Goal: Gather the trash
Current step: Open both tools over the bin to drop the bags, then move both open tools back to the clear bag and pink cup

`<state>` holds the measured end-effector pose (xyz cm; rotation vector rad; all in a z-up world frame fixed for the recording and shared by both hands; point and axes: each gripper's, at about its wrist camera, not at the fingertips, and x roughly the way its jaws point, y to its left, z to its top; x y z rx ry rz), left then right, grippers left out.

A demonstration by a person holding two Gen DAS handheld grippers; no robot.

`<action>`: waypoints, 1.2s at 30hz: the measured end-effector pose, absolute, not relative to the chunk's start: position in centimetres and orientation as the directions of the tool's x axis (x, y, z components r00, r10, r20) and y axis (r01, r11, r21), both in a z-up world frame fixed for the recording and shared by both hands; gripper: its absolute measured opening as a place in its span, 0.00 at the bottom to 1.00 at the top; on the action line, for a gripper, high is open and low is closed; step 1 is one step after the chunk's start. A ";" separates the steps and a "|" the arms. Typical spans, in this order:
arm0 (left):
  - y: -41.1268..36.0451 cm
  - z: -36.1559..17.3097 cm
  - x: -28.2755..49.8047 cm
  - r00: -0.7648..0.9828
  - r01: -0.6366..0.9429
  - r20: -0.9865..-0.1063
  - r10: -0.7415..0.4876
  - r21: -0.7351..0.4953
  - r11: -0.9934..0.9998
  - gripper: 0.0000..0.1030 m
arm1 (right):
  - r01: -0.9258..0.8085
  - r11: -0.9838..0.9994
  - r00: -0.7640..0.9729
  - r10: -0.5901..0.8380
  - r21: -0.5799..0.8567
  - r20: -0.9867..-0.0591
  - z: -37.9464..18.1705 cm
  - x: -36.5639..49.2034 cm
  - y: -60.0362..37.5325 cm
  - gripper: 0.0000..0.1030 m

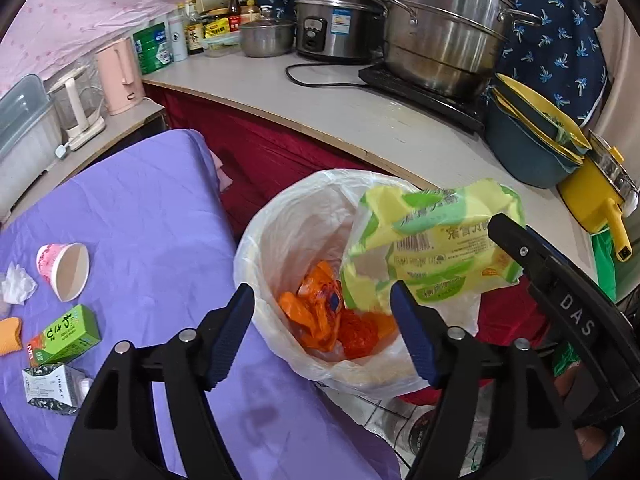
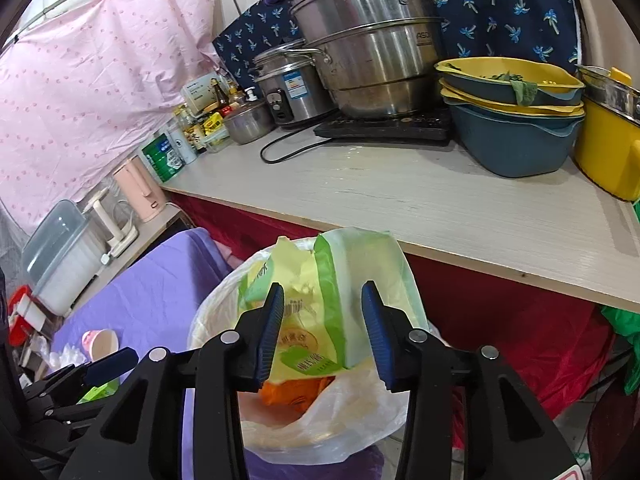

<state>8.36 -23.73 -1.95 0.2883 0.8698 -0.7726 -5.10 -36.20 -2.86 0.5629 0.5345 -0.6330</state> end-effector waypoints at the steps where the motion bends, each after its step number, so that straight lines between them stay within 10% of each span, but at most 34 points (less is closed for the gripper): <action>1: -23.6 -1.9 8.4 0.406 0.709 -0.774 -0.486 -0.069 0.702 0.65 | 0.662 0.675 0.691 -0.380 0.326 -0.615 -2.9 -4.9 -36.1 0.39; 36: -16.0 1.0 8.5 0.496 0.619 -0.736 -0.461 -0.072 0.782 0.77 | 0.570 0.759 0.755 -0.333 0.315 -0.564 0.8 -4.8 -28.8 0.49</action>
